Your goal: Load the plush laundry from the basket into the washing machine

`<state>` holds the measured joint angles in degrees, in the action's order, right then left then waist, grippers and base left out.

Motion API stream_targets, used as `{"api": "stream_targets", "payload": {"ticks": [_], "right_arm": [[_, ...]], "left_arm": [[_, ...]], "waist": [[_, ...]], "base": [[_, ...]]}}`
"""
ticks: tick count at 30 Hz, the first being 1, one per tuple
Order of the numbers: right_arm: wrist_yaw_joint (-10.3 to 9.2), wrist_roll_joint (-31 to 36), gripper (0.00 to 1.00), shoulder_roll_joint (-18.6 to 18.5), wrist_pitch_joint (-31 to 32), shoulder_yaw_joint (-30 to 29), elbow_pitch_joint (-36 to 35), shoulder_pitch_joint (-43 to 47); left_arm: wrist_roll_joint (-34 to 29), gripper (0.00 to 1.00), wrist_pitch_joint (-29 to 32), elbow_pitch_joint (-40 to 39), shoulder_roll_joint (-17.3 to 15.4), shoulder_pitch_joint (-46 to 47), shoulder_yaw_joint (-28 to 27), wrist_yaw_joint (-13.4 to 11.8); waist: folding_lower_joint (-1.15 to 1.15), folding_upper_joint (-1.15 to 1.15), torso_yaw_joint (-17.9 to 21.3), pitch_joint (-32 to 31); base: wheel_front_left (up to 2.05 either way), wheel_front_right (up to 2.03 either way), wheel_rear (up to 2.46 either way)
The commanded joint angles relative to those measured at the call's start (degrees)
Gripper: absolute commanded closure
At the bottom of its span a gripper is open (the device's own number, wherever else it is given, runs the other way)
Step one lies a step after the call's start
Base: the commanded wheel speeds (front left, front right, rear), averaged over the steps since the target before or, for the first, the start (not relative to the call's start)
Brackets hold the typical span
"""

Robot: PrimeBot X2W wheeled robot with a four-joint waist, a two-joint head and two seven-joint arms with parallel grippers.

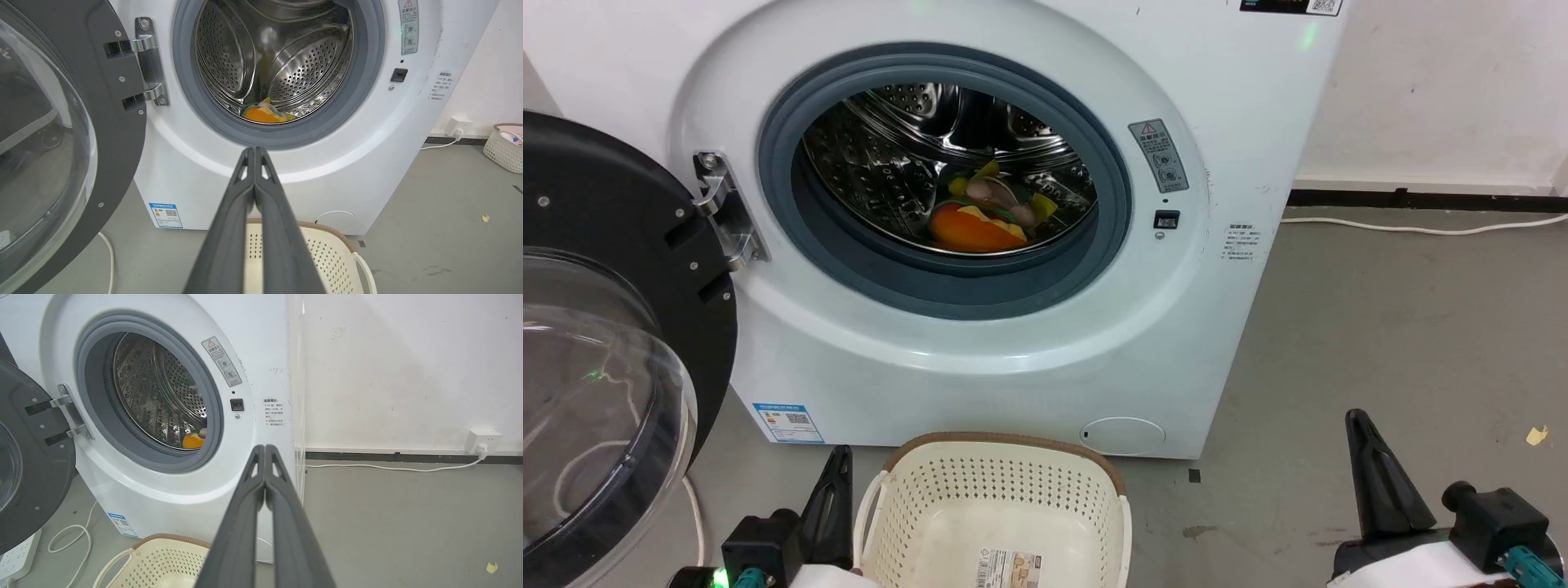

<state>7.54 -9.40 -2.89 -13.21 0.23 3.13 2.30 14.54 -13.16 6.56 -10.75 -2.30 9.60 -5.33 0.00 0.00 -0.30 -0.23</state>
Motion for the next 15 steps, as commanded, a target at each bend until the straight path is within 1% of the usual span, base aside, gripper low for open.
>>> {"api": "stream_targets", "payload": {"ticks": [1,15], "right_arm": [[-0.01,0.47,1.0,0.0,0.27,-0.02,-0.29,-0.23],[-0.01,1.6,1.0,0.0,1.91,-0.04,-0.65,-0.49]], "left_arm": [[-0.57,1.0,0.26,-0.39,0.35,0.27,-0.45,0.22],[-2.35,1.0,1.9,-1.18,1.3,0.53,-1.61,0.87]], "waist": [[0.0,0.0,0.0,0.0],[0.0,0.0,0.04,0.03]], "base": [[0.0,0.0,0.0],[0.0,0.0,0.0]]}}
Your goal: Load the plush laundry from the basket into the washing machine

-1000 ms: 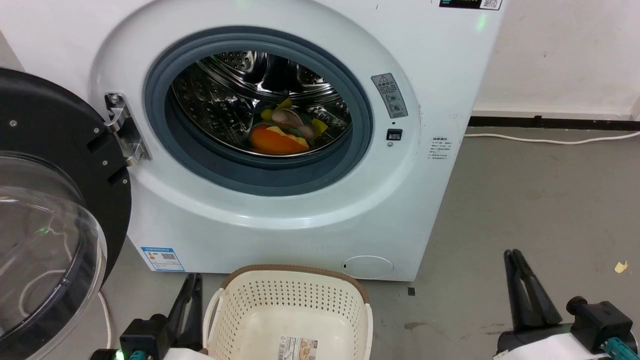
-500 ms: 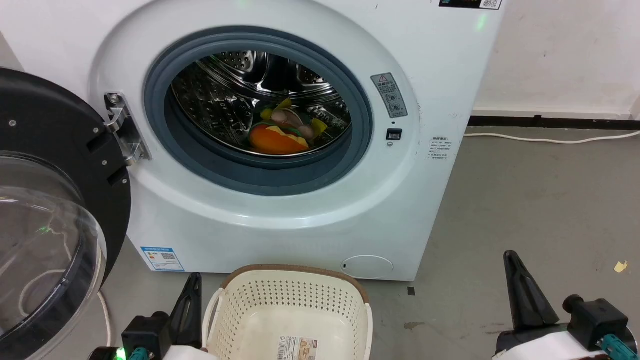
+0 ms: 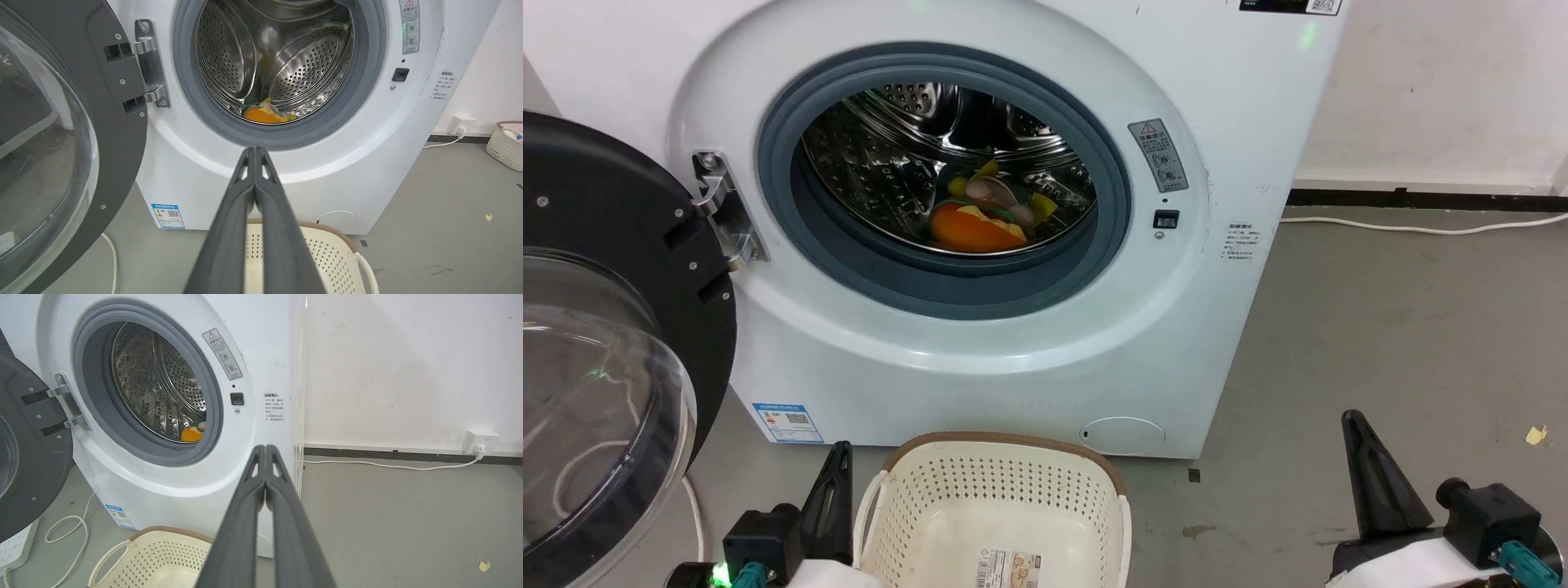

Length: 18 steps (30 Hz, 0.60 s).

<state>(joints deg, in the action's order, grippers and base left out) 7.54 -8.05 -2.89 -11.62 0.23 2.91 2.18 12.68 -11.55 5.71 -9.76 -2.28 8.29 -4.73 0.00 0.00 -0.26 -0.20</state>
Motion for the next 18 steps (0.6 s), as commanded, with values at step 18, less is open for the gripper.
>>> {"api": "stream_targets", "payload": {"ticks": [18], "right_arm": [[-0.02,1.71,1.0,0.01,2.44,-0.08,-0.89,-0.71]], "left_arm": [[-2.78,1.0,2.41,-1.33,1.55,0.85,-1.8,1.1]], "waist": [[0.0,0.0,0.05,0.04]], "base": [[0.0,0.0,0.0]]}}
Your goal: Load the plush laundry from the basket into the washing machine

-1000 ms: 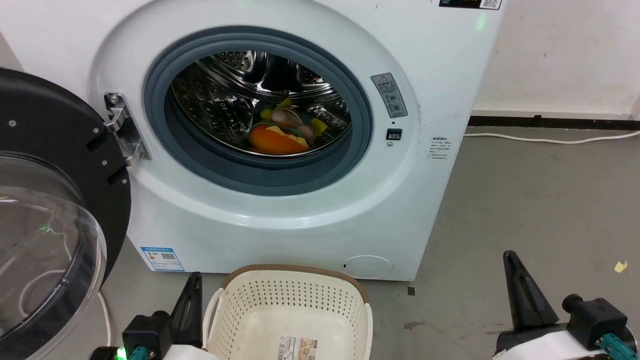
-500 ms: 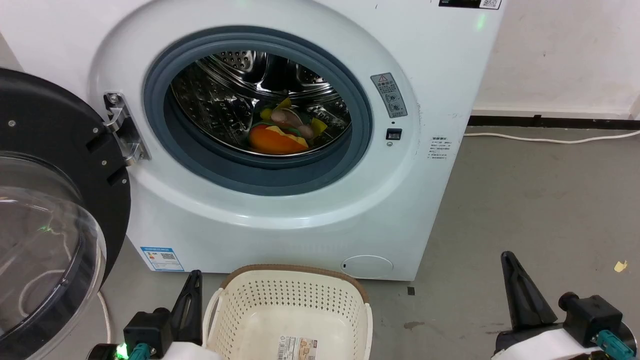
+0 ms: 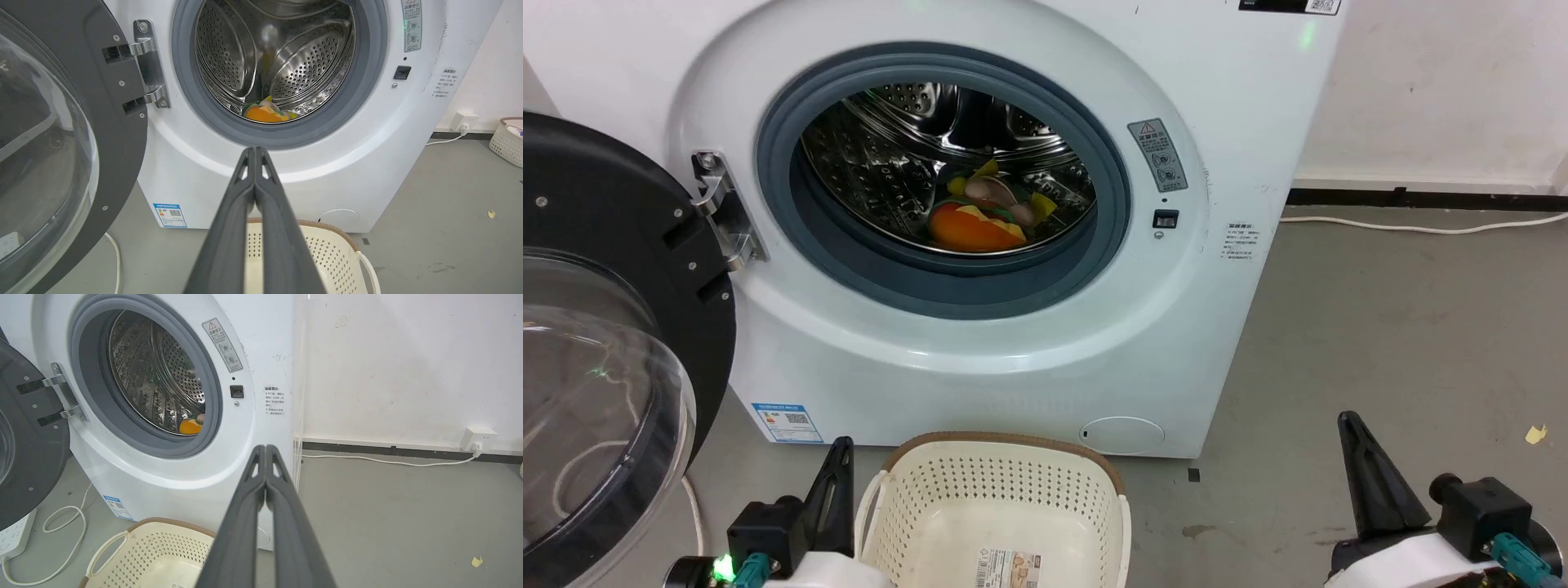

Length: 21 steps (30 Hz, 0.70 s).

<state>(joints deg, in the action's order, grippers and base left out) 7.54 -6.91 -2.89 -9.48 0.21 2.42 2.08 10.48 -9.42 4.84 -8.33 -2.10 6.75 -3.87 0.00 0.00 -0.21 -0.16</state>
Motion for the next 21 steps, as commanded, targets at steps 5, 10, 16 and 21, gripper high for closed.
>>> {"api": "stream_targets", "payload": {"ticks": [5,10,16,21], "right_arm": [[-0.02,0.97,1.0,0.01,0.88,-0.08,-0.54,-0.7],[-0.02,1.38,1.0,0.01,1.47,-0.09,-0.67,-0.8],[-0.03,1.87,1.0,0.01,2.18,-0.1,-0.82,-0.91],[-0.03,2.27,1.0,0.01,2.77,-0.11,-0.95,-1.01]], "left_arm": [[-1.2,1.0,0.86,-0.74,0.46,0.76,-0.68,0.48],[-1.84,1.0,1.45,-1.02,0.8,0.85,-1.09,0.71],[-2.6,1.0,2.15,-1.36,1.21,0.96,-1.59,0.99],[-3.23,1.0,2.74,-1.64,1.55,1.05,-2.01,1.22]], "waist": [[0.0,0.0,0.01,0.01],[0.0,0.0,0.03,0.02],[0.0,0.0,0.04,0.03],[0.0,0.0,0.06,0.05]], "base": [[0.0,0.0,0.0],[0.0,0.0,0.0],[0.0,0.0,0.0],[0.0,0.0,0.0]]}}
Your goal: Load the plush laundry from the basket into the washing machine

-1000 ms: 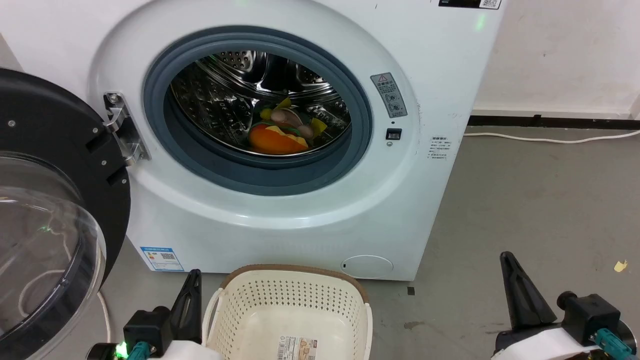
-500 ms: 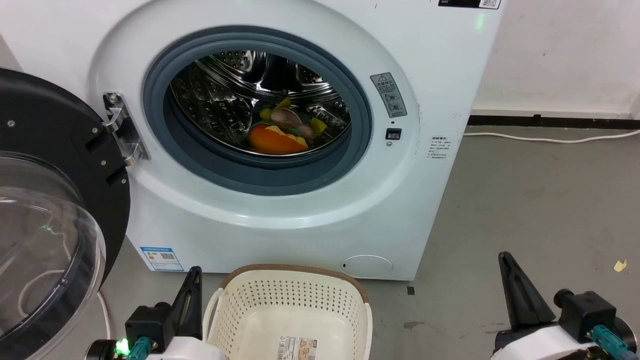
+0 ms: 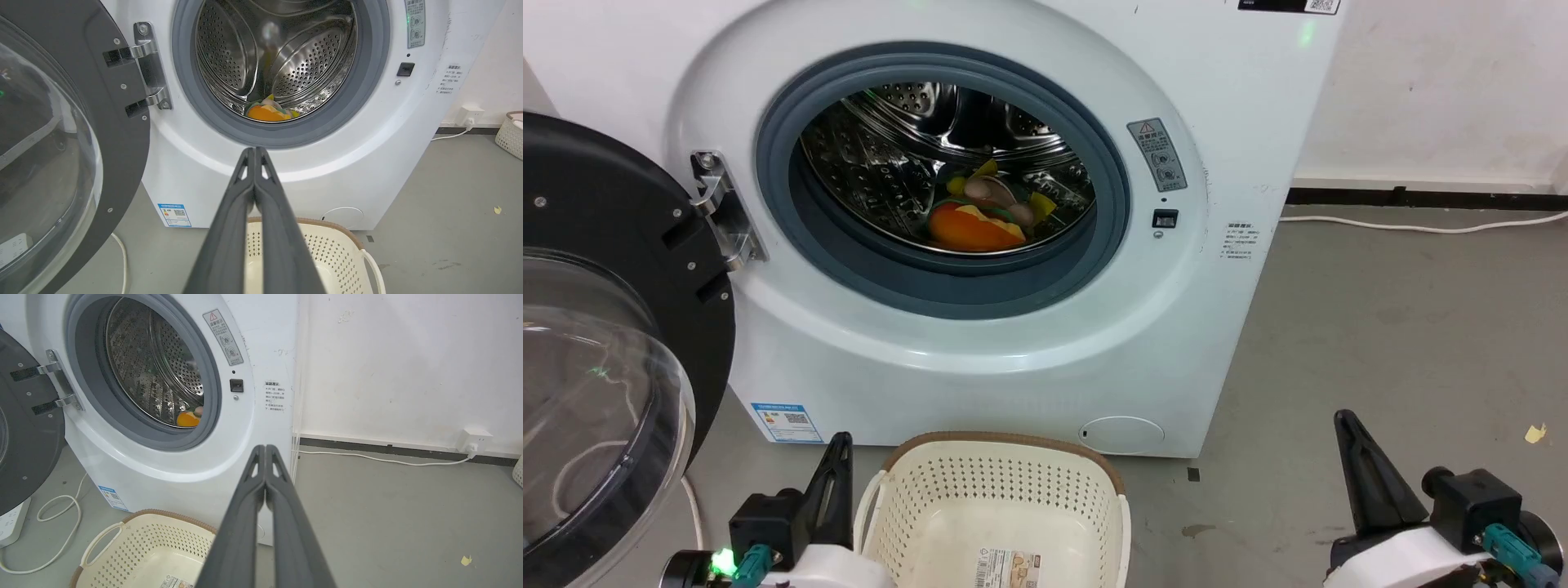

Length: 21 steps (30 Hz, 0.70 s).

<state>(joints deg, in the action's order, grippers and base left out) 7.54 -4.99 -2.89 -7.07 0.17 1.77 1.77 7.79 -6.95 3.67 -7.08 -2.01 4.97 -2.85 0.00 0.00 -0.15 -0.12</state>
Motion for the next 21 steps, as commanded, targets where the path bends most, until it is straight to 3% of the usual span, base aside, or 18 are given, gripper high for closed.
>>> {"api": "stream_targets", "payload": {"ticks": [1,21], "right_arm": [[-0.03,0.44,1.0,0.01,0.48,-0.06,-0.33,-0.72],[-0.04,1.98,1.0,0.01,2.71,-0.1,-0.82,-1.07]], "left_arm": [[-0.68,1.0,0.38,-0.53,0.37,0.98,-0.31,0.24],[-3.09,1.0,2.6,-1.6,1.67,1.33,-1.89,1.13]], "waist": [[0.0,0.0,0.0,0.0],[0.0,0.0,0.05,0.04]], "base": [[0.0,0.0,0.0],[0.0,0.0,0.0]]}}
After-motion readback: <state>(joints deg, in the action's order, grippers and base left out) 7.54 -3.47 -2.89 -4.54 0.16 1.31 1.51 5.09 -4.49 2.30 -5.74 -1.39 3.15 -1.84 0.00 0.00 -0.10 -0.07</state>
